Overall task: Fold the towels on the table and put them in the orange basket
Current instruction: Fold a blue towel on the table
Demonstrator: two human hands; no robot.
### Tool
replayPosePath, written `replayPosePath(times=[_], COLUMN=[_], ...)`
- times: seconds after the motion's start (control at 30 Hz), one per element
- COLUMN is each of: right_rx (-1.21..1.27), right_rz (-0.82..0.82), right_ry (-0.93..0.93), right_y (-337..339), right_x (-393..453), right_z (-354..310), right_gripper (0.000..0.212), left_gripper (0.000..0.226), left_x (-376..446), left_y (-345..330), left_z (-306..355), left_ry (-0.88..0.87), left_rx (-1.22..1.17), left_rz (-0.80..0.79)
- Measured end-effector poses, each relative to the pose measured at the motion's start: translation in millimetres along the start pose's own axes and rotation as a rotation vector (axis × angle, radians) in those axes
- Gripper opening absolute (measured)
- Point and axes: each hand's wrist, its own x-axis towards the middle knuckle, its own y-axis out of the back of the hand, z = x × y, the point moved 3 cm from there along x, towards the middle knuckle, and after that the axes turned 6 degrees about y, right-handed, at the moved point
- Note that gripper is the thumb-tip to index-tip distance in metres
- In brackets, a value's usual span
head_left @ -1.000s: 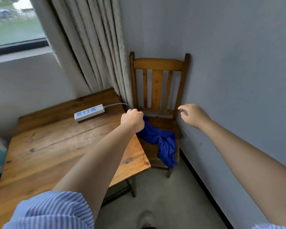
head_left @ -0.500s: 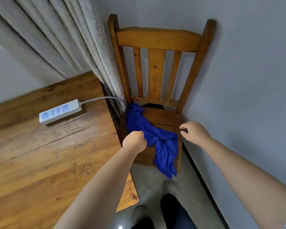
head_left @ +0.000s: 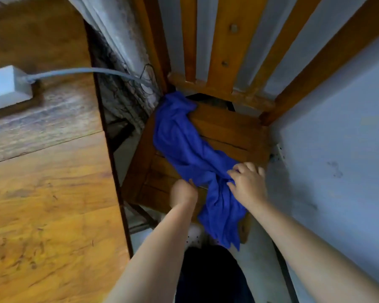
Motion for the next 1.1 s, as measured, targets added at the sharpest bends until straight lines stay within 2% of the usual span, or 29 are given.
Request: replayPosePath(times=[0.07, 0.17, 0.23, 0.33, 0.37, 0.5, 0.57, 0.67, 0.9, 0.97, 1.1], right_rx=[-0.076, -0.134, -0.090, 0.014, 0.066, 0.321, 0.413, 0.467, 0.528, 0.512, 0.527], right_rz=[0.066, 0.120, 0.159, 0.103, 0.089, 0.096, 0.118, 0.154, 0.333, 0.395, 0.534], right_ry=[0.042, 0.054, 0.039, 0.015, -0.023, -0.306, -0.404, -0.419, -0.326, -0.252, -0.063], right_y=[-19.0, -39.0, -39.9, -38.1, -34.4, -7.9, 17.1, 66.3, 197.4, 239.0, 322.3], right_x=[9.7, 21.9, 24.3, 25.3, 26.0, 29.9, 28.4, 26.7, 21.6, 17.9, 5.8], right_z=[-0.6, 5.0, 10.3, 15.3, 17.3, 26.9, 27.3, 17.4, -34.4, -61.0, -120.8], right_gripper=[0.040, 0.030, 0.019, 0.006, 0.003, 0.017, 0.018, 0.017, 0.017, 0.017, 0.016], left_gripper=[0.039, 0.038, 0.036, 0.031, 0.029, 0.023, 0.022, 0.021, 0.016, 0.010, 0.017], left_x=[23.8, 48.8, 54.5, 56.1, 53.2, 23.8, 3.0, -28.9, -103.6, -128.5, -182.0], left_y=[-12.2, -20.4, -22.8, -21.5, -18.7, -0.1, 15.4, 50.0, 155.9, 197.2, 284.6], left_z=[-1.6, -2.9, -3.0, -3.2, -3.4, 0.2, 4.1, 10.9, 18.1, 15.1, 4.3], left_ry=[0.063, 0.075, 0.056, 0.061, 0.063, 0.026, -0.017, -0.128, -0.402, -0.496, -0.681], left_rx=[-0.071, -0.112, -0.111, -0.159, -0.206, -0.416, -0.474, -0.500, -0.581, -0.629, -0.690], left_rz=[0.030, 0.101, 0.123, 0.115, 0.110, 0.109, 0.131, 0.199, 0.322, 0.351, 0.429])
